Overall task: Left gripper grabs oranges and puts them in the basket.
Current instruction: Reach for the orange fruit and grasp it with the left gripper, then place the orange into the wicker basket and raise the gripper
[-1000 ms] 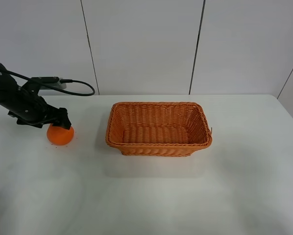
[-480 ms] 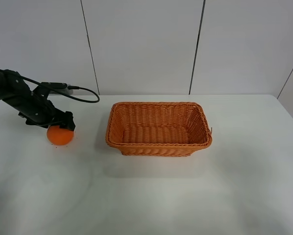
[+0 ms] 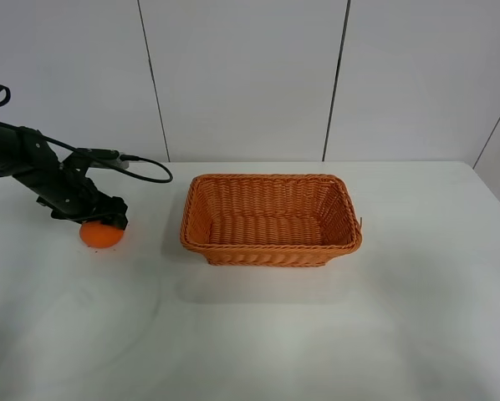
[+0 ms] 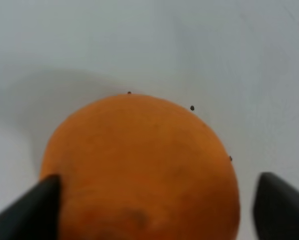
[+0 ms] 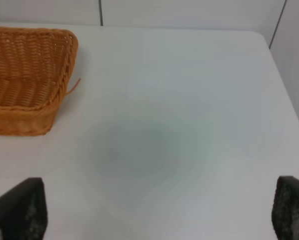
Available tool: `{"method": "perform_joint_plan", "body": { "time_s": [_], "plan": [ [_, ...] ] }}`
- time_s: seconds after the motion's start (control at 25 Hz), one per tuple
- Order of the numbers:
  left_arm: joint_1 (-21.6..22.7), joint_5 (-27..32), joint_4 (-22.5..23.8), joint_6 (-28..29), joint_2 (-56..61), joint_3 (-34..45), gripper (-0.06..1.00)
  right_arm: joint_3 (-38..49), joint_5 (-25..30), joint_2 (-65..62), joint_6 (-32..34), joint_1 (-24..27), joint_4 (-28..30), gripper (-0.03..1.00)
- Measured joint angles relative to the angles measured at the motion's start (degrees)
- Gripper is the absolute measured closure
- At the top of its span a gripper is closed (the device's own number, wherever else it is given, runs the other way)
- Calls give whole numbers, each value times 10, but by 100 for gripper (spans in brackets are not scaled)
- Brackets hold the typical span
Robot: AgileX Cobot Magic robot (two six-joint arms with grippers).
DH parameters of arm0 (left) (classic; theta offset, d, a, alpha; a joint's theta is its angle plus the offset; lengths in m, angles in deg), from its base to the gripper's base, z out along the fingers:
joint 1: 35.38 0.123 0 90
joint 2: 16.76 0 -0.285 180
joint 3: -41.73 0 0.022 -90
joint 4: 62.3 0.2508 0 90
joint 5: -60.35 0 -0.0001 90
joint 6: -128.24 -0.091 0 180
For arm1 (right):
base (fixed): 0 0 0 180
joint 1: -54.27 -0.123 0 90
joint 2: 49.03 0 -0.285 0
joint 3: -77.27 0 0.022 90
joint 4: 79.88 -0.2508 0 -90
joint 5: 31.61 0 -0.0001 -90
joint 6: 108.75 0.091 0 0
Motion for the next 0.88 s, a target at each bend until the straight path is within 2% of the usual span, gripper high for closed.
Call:
{"method": "perform_joint_plan", "body": {
  "time_s": [0.12, 0.2, 0.28, 0.72, 0.88],
  "plan": [
    [0, 0, 1, -1, 0, 0, 38, 0, 0, 0, 0, 0, 0, 27],
    [0, 1, 1, -1, 0, 0, 60, 0, 0, 0, 0, 0, 0, 27],
    [0, 1, 1, -1, 0, -1, 74, 0, 0, 0, 0, 0, 0, 27],
    [0, 25, 12, -2, 20, -2, 75, 0, 0, 0, 0, 0, 0, 27],
    [0, 61, 15, -2, 53, -2, 75, 0, 0, 0, 0, 0, 0, 27]
  ]
}}
